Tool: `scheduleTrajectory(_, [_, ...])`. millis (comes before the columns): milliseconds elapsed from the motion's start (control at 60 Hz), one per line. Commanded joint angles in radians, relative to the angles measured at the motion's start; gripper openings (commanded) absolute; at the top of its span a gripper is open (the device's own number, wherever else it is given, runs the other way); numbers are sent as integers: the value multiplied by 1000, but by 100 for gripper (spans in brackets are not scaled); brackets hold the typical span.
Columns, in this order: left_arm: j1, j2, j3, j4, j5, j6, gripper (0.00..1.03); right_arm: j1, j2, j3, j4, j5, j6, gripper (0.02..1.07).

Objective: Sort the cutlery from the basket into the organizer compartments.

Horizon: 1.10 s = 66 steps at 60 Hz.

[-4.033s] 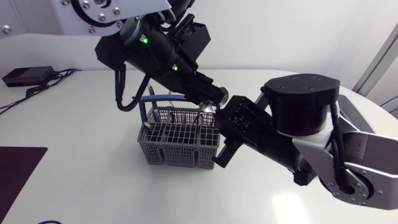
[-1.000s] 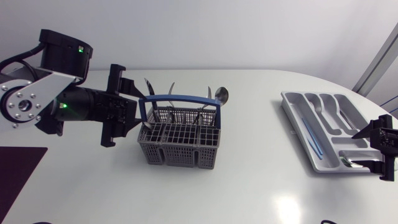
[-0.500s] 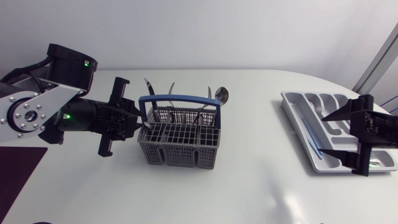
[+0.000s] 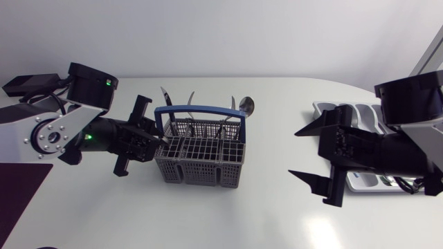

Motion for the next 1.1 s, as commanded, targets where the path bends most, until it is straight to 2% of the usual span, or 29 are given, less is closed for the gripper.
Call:
scheduleTrajectory(0, [6, 31, -31, 34, -4, 59, 25, 74, 24, -12, 27, 30, 119, 102])
scheduleTrajectory(150, [11, 46, -30, 67, -5, 76, 25, 163, 73, 20, 64, 61, 218, 102])
scheduleTrajectory(300, [16, 60, -19, 80, -7, 79, 24, 270, 139, 37, 157, 134, 334, 102])
scheduleTrajectory(483, [13, 63, -18, 80, -8, 76, 10, 357, 245, 75, 232, 193, 434, 102])
scheduleTrajectory(650, [8, 66, -19, 78, 5, 69, 7, 417, 326, 103, 261, 216, 466, 102])
scheduleTrajectory(683, [6, 66, -14, 75, 19, 56, 3, 425, 335, 106, 263, 222, 469, 102])
scheduleTrajectory(1083, [6, 51, 73, -42, 64, -5, 3, 489, 437, 183, 286, 246, 501, 102])
